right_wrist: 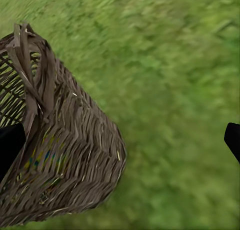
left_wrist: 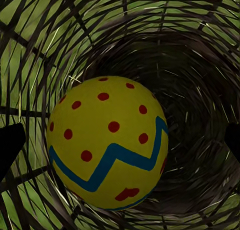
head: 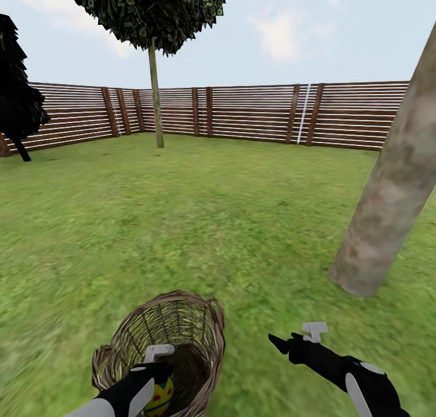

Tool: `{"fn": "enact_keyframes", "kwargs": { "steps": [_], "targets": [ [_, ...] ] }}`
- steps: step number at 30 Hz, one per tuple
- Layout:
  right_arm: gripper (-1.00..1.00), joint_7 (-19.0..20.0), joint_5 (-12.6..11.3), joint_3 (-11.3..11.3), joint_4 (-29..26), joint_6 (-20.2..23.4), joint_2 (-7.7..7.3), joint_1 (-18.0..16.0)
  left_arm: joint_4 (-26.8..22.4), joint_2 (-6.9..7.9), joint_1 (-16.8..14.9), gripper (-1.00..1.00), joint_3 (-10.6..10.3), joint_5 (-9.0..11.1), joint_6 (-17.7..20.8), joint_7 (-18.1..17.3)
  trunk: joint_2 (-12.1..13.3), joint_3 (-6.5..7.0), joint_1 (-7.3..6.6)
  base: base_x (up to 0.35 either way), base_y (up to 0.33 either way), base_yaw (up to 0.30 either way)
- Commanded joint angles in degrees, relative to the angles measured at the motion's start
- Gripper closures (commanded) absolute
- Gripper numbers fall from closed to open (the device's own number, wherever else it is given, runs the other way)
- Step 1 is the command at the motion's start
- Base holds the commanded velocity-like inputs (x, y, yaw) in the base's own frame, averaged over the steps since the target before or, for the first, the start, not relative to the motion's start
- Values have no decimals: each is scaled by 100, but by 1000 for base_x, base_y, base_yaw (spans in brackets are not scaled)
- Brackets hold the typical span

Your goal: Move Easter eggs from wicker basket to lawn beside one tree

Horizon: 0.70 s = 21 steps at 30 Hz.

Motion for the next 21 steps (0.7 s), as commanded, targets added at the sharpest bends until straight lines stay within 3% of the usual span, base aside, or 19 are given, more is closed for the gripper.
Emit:
{"fn": "enact_keyframes", "kwargs": {
  "steps": [1, 21],
  "targets": [
    [-100, 7, -39, -7, -4, 45, -1, -3, -13, 0, -1, -100, -48, 40, 30, 40, -2, -5, -1, -4, 52, 0],
    [-100, 8, -43, -35, -4, 45, -8, -3, -13, -6, -1, -100, -56, 40, 28, 41, -2, -5, -1, -6, 29, 0]
  ]
}}
